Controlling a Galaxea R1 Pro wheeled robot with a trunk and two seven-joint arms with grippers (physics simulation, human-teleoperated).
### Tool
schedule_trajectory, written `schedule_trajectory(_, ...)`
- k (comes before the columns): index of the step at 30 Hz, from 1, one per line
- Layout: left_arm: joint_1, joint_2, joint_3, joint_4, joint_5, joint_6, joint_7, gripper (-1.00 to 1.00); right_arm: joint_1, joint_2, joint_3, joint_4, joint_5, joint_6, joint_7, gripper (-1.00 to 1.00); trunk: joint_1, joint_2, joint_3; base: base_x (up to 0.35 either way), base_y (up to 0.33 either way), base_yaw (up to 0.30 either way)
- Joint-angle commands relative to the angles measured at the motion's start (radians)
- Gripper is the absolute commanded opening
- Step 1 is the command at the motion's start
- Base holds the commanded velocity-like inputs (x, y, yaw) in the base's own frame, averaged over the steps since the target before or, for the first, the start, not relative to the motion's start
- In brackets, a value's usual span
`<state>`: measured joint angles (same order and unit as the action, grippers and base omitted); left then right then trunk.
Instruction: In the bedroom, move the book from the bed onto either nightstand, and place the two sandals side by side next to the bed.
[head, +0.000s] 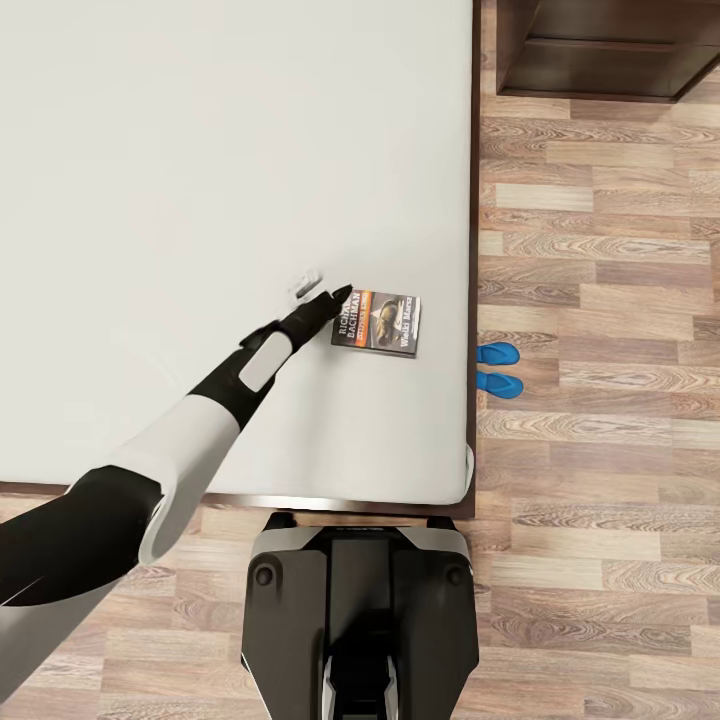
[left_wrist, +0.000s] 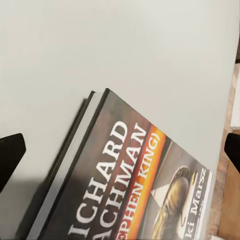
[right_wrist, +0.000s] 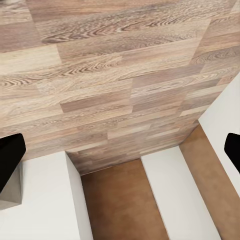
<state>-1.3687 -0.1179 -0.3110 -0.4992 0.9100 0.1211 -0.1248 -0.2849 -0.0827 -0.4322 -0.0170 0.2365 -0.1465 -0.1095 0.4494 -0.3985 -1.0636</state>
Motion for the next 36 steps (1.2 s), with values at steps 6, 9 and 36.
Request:
schedule_trajectory(6, 0.000, -0.001, -0.006, 0.032, 0.009, -0.042, 0.000, 1.00, 0.000, 0.000, -0.008, 0.002, 0.010, -0.004, -0.003, 1.00, 0.001, -0.001, -0.001, 0.000, 0.000, 0.000)
schedule_trajectory(9, 0.000, -0.002, -0.008, 0.062, 0.008, -0.069, 0.000, 1.00, 0.000, 0.000, -0.009, 0.002, 0.010, -0.004, -0.003, 1.00, 0.001, -0.001, -0.001, 0.000, 0.000, 0.000)
schedule_trajectory(36, 0.025, -0.018, -0.015, 0.117, 0.003, -0.106, 0.000, 1.00, 0.000, 0.000, -0.008, 0.002, 0.010, -0.004, -0.002, 1.00, 0.001, -0.001, -0.001, 0.000, 0.000, 0.000)
